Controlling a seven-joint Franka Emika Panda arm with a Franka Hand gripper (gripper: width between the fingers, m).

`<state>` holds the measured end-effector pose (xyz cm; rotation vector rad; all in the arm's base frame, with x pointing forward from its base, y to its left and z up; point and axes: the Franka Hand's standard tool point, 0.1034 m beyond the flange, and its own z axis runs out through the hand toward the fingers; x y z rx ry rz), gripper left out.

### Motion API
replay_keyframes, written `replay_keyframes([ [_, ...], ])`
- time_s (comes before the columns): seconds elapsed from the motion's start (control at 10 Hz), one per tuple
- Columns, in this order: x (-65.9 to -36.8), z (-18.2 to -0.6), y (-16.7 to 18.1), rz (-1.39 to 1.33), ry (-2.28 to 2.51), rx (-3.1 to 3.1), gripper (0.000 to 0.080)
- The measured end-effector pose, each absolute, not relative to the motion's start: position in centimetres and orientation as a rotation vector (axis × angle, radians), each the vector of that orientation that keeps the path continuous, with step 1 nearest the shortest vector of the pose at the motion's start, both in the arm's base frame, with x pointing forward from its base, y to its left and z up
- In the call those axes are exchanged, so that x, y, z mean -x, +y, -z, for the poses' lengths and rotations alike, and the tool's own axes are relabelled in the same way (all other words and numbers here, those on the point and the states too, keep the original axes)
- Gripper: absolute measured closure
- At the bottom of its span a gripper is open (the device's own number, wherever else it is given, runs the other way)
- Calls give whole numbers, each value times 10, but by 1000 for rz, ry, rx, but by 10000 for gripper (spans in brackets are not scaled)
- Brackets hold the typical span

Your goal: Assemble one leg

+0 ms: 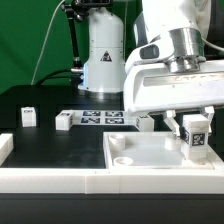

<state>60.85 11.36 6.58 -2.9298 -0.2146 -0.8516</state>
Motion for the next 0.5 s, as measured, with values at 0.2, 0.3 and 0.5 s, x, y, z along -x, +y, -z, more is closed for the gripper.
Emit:
replay_keyframes([
  [0.2,-609,-66,113,852,-214,2930,512],
  [0.3,-609,-66,113,852,-214,2930,339],
  [0.5,-609,-66,113,852,-214,2930,197],
])
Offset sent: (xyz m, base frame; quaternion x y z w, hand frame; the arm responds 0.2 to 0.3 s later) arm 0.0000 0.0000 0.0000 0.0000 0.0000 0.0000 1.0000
